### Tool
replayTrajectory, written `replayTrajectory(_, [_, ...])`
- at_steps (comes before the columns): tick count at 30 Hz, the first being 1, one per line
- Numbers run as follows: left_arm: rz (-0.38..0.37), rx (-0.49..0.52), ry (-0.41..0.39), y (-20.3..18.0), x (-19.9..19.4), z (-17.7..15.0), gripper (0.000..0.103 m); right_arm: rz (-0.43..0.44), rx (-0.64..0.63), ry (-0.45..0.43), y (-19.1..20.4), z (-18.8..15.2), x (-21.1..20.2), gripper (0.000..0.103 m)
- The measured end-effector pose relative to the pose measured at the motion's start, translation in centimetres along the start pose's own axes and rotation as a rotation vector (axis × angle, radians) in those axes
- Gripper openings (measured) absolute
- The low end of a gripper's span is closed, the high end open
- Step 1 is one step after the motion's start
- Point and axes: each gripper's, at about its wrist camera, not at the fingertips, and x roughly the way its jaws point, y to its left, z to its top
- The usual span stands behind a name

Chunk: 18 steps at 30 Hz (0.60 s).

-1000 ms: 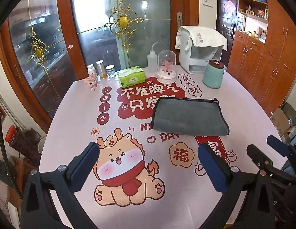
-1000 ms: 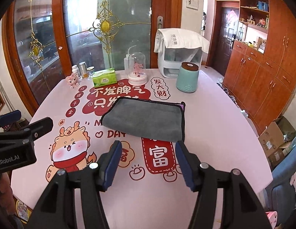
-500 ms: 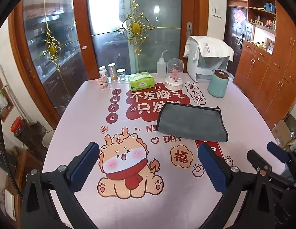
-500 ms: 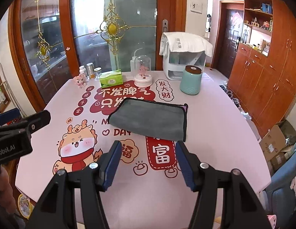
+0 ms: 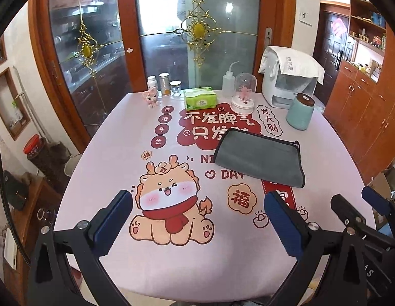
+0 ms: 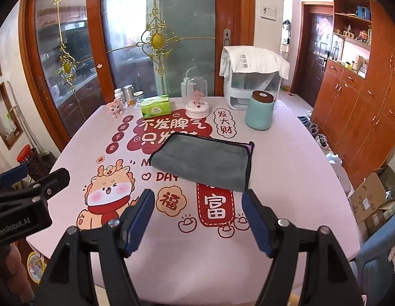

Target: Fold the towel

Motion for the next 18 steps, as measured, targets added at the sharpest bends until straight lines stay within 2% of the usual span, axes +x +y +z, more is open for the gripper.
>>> replayTrajectory(8, [0.024,-0.008,0.022,0.0,-0.2,-0.6,0.103,-0.018,0.004,-0.002,-0.2,-0.3,-0.7,0.074])
replayTrajectory(18, [0.009,0.013,0.029,-0.9,-0.7,-1.1,0.103,-0.031,-0.001,0.002,-0.1,-0.5,-0.9,0.074])
